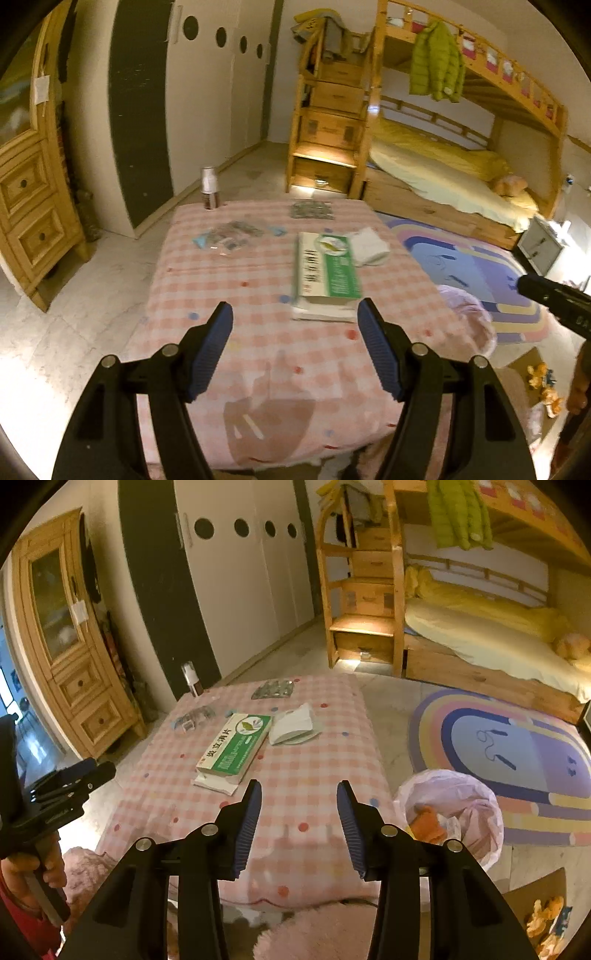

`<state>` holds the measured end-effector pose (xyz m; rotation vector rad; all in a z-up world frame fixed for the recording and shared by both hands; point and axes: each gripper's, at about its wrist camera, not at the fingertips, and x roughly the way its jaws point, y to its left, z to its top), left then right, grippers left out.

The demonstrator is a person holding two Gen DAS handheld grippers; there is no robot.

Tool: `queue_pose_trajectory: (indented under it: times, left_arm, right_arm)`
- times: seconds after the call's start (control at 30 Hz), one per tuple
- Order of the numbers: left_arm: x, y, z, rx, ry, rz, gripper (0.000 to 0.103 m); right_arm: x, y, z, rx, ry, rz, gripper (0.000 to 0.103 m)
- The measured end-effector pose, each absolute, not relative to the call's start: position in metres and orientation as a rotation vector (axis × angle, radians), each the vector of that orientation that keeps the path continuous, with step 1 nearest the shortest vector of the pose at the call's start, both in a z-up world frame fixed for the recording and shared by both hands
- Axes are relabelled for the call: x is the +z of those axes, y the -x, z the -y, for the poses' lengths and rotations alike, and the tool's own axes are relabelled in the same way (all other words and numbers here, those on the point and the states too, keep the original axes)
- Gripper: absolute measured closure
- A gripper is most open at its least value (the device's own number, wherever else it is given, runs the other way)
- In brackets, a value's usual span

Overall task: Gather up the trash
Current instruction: 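Move both tools back to the table toward the green medicine box and tissue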

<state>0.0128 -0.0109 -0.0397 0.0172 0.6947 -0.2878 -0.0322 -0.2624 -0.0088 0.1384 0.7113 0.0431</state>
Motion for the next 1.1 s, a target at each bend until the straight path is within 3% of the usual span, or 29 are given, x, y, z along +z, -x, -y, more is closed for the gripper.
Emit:
queue_pose_trajectory:
  times: [0.23, 0.83, 1.03, 1.1]
  left_arm:
    - [-0.056, -0.052, -0.01, -0.244, -0.015, -0.732, 0.026]
    - [-0.111, -0.152, 0.008, -0.185, -0.012, -0.86, 0.026]
    - [-0.118, -0.156, 0.018, -0.202, -0.032, -0.873, 0.026]
    - [-0.118, -0.154, 0.019, -0.199, -0.033, -0.877, 0.026]
  right_arm:
    - [-0.024, -0.02, 0.245, 0.048, -0.098, -0.751, 0.054]
    - [-0.118, -0.19, 0.263, 0.041, -0.117, -0.909, 0.052]
    - [-0.132, -0.204, 0.266, 0.056, -0.115, -0.915, 0.049]
    - [-0.133, -0.201, 0.264, 0.064, -0.117, -0.91, 0.054]
